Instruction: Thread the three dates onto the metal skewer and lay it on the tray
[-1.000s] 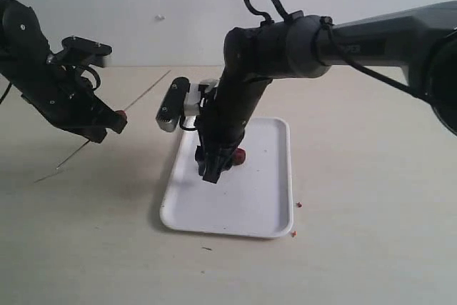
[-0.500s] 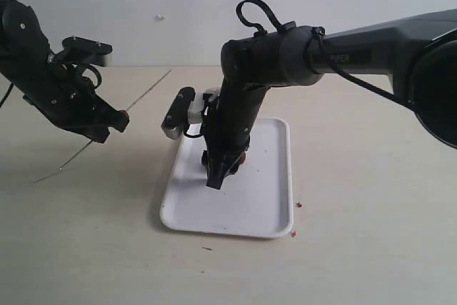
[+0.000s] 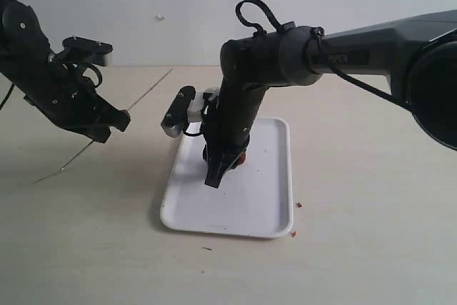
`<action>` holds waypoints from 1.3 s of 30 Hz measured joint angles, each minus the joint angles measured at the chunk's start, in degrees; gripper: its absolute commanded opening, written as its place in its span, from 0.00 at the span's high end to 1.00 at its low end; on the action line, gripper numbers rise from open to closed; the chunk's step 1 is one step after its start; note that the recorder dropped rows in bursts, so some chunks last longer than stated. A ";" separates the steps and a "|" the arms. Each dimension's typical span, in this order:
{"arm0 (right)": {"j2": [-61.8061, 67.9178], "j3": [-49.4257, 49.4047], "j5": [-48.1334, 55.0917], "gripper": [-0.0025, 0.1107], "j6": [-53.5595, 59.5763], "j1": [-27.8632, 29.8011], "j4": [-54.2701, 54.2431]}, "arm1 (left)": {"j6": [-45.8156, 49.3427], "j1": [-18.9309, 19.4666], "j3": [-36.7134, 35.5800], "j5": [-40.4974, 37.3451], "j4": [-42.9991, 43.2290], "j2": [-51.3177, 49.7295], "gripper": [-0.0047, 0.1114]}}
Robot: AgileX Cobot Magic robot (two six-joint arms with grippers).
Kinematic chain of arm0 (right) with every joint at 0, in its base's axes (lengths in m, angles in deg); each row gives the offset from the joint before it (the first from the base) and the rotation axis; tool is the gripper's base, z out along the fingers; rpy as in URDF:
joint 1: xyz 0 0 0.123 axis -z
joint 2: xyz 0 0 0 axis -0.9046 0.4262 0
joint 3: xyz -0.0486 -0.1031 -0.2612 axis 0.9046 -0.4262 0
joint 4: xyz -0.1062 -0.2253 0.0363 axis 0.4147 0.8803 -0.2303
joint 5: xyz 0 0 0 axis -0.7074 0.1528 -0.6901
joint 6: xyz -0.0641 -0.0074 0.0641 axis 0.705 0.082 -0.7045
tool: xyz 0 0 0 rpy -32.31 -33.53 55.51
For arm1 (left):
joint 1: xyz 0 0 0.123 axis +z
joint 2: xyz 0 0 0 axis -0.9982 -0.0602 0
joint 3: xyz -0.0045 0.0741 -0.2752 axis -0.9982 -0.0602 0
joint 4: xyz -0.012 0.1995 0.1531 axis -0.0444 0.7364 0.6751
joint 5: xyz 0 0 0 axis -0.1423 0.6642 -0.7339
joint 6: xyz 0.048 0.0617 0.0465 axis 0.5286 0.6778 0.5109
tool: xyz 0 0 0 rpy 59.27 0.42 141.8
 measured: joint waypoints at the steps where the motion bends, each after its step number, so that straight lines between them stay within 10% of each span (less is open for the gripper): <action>1: 0.11 0.31 0.14 0.71 -0.59 0.00 0.00 | 0.00 0.00 0.00 0.00 0.00 0.00 0.96; 21: -0.13 7.46 3.97 0.71 -23.87 4.82 -3.38 | 0.23 0.00 -1.36 0.21 -3.94 0.00 0.96; 39: -1.56 9.17 -1.29 0.71 -27.54 19.60 -39.44 | 18.25 0.00 -6.09 -5.41 -28.80 0.00 0.96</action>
